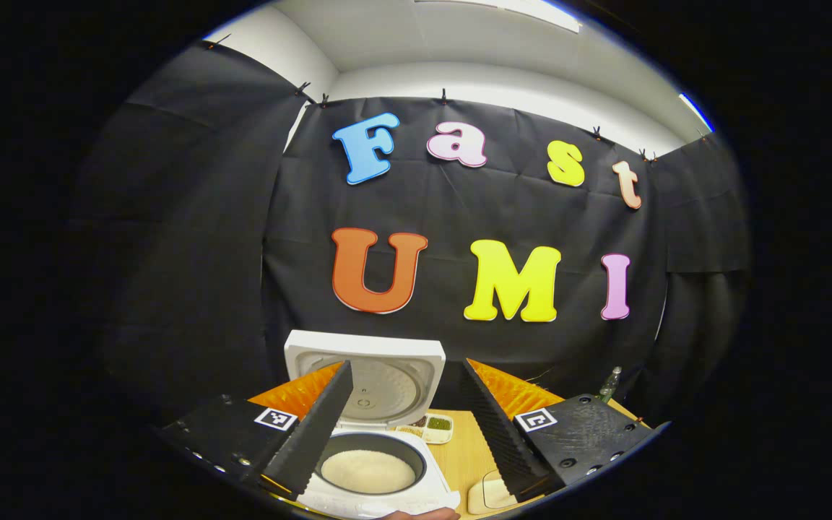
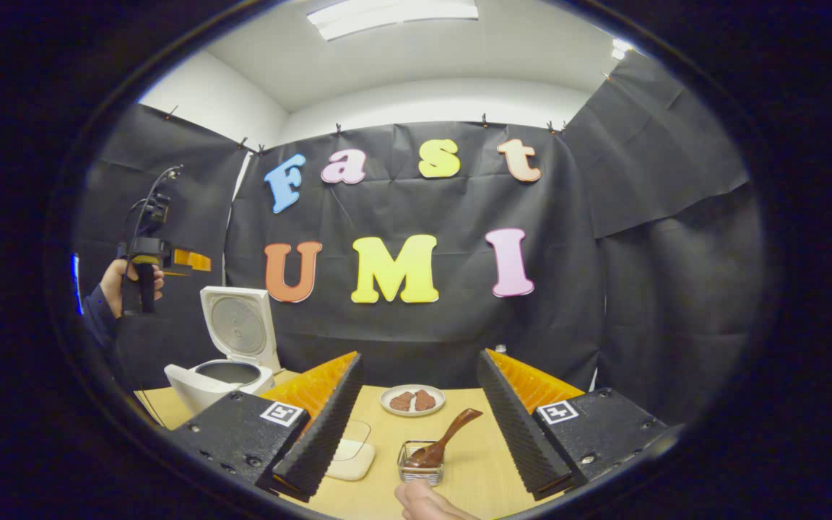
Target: Close the left gripper, press the button to open the rice cooker; take a wooden spoon from the chopstick holder with the right hand, scoop a spoonful of rice and pour it into the rice cooker, then put the wooden spoon back into the chopstick holder.
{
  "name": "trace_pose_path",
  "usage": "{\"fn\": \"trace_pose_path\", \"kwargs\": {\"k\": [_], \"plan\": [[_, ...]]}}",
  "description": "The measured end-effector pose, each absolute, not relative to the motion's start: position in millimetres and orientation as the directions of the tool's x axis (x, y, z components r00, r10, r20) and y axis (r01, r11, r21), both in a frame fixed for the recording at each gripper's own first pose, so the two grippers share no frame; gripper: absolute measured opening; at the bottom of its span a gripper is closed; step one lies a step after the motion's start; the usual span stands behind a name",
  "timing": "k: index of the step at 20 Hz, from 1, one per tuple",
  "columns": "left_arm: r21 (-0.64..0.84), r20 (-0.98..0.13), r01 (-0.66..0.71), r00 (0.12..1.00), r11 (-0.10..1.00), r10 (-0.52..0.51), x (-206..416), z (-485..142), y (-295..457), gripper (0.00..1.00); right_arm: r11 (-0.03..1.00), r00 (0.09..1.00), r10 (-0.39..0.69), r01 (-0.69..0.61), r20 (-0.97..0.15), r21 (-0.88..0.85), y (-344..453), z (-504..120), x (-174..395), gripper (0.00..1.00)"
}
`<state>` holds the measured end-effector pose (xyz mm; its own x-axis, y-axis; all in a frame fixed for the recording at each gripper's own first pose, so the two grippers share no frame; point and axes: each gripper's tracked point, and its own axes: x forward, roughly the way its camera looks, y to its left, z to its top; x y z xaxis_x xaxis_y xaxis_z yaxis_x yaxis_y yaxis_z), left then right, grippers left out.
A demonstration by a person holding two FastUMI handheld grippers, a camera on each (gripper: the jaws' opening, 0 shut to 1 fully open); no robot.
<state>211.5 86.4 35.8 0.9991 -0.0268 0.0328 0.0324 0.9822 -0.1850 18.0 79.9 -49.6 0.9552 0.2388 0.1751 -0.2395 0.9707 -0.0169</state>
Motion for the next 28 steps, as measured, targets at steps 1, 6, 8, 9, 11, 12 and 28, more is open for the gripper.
{"fn": "trace_pose_path", "kwargs": {"k": [1,6,8,9,11,12,28], "plan": [[-0.19,0.048,0.032,0.999,0.981,-0.023,225.4,41.8,94.2,0.94,0.969,0.952,0.246,-0.248,0.18,-0.013,82.2,-47.4,13.8,1.0],[-0.145,-0.022,-0.047,0.999,0.988,0.045,296.9,24.6,120.4,0.94,0.972,0.952,0.234,-0.232,0.195,-0.034,71.9,-51.2,3.2,1.0],[-0.138,-0.056,-0.066,0.997,0.988,0.059,324.1,13.9,125.4,0.94,0.978,0.958,0.209,-0.208,0.195,-0.03,62.5,-51.1,0.7,1.0],[-0.149,-0.072,-0.076,0.995,0.986,0.065,337.6,7.6,128.3,0.94,0.981,0.962,0.193,-0.19,0.194,-0.036,57.4,-50.9,-0.4,1.0],[-0.169,-0.104,-0.088,0.992,0.982,0.071,361.9,-2.0,130.1,0.94,0.984,0.966,0.178,-0.17,0.187,-0.057,51.4,-54.4,-3.7,1.0],[-0.154,-0.121,-0.091,0.99,0.984,0.073,373.2,-7.0,131.8,0.94,0.984,0.969,0.174,-0.164,0.177,-0.069,50.0,-58.5,-3.8,1.0],[-0.061,-0.198,-0.167,0.968,0.984,0.152,355.6,-37.8,143.7,0.96,0.977,0.971,0.211,-0.214,0.111,0.011,63.6,-80.4,-2.6,0.99]]}}
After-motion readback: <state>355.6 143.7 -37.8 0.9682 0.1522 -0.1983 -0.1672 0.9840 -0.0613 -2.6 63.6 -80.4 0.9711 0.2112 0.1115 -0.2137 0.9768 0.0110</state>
